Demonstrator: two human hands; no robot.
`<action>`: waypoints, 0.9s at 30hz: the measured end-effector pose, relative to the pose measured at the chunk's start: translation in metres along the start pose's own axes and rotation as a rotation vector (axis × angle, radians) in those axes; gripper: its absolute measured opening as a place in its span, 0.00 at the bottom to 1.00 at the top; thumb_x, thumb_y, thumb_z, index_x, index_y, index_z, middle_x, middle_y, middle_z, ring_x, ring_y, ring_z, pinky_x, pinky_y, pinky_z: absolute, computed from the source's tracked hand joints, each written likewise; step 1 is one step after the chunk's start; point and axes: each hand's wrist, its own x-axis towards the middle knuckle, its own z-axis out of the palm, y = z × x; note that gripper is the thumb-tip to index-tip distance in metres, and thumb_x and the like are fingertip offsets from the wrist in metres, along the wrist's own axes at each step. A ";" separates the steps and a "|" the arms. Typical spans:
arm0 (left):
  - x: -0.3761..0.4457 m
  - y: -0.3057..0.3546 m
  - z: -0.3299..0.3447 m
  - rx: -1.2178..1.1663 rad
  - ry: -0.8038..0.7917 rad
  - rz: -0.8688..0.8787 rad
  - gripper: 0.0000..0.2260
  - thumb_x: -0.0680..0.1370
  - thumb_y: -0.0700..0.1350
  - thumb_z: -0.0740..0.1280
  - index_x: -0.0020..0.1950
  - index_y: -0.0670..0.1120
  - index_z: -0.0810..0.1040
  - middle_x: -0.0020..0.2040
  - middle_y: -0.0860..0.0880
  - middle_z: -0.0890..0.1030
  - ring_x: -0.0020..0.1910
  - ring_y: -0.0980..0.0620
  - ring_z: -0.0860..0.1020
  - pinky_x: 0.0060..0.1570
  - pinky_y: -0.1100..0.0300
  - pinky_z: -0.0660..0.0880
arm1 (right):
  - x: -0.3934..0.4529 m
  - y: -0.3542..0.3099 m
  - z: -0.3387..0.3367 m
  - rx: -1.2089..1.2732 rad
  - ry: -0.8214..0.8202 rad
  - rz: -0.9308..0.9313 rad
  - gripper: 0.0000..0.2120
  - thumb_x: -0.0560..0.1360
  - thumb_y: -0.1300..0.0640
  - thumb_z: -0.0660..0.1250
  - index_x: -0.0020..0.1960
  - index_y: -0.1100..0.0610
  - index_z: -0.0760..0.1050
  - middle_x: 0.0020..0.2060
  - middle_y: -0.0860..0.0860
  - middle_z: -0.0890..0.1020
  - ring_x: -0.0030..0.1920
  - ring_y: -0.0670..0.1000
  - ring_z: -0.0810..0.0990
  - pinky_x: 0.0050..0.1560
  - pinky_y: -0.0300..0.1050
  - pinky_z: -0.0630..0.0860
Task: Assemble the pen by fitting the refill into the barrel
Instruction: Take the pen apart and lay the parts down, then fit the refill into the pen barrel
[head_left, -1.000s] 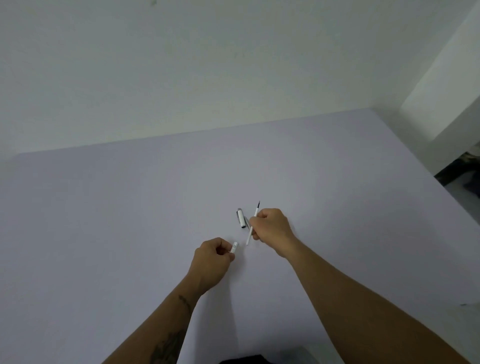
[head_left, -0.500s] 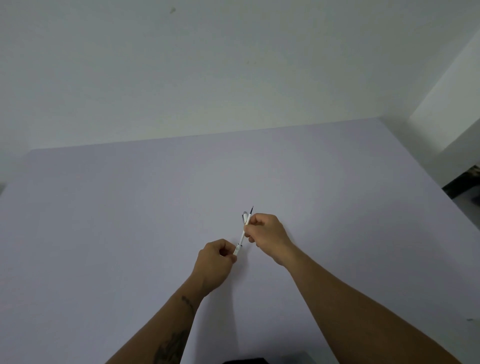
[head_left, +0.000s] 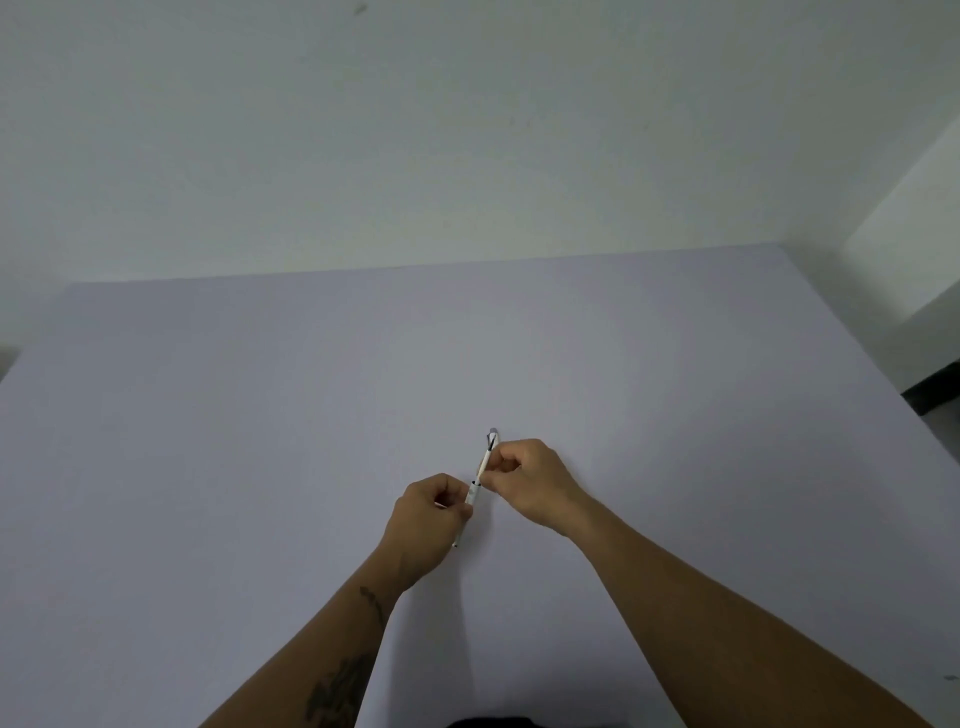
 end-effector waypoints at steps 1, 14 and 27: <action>0.002 0.000 0.000 -0.003 0.008 -0.006 0.08 0.76 0.39 0.68 0.38 0.50 0.79 0.36 0.51 0.79 0.32 0.55 0.73 0.30 0.67 0.70 | 0.002 0.002 -0.002 -0.012 -0.005 0.010 0.03 0.71 0.56 0.71 0.41 0.49 0.82 0.31 0.42 0.77 0.32 0.44 0.75 0.34 0.39 0.71; 0.020 -0.007 0.002 0.040 0.093 -0.047 0.07 0.74 0.39 0.69 0.38 0.48 0.77 0.36 0.50 0.81 0.32 0.54 0.73 0.32 0.64 0.72 | 0.050 0.031 -0.022 -0.396 0.088 0.128 0.20 0.72 0.58 0.66 0.63 0.53 0.76 0.59 0.52 0.80 0.56 0.54 0.79 0.49 0.41 0.72; 0.021 -0.014 -0.002 0.021 0.108 -0.093 0.05 0.73 0.41 0.71 0.39 0.50 0.79 0.36 0.50 0.80 0.30 0.53 0.74 0.32 0.60 0.74 | 0.052 0.019 -0.005 -0.503 0.075 0.151 0.07 0.67 0.59 0.66 0.43 0.54 0.70 0.38 0.49 0.70 0.36 0.53 0.72 0.34 0.43 0.67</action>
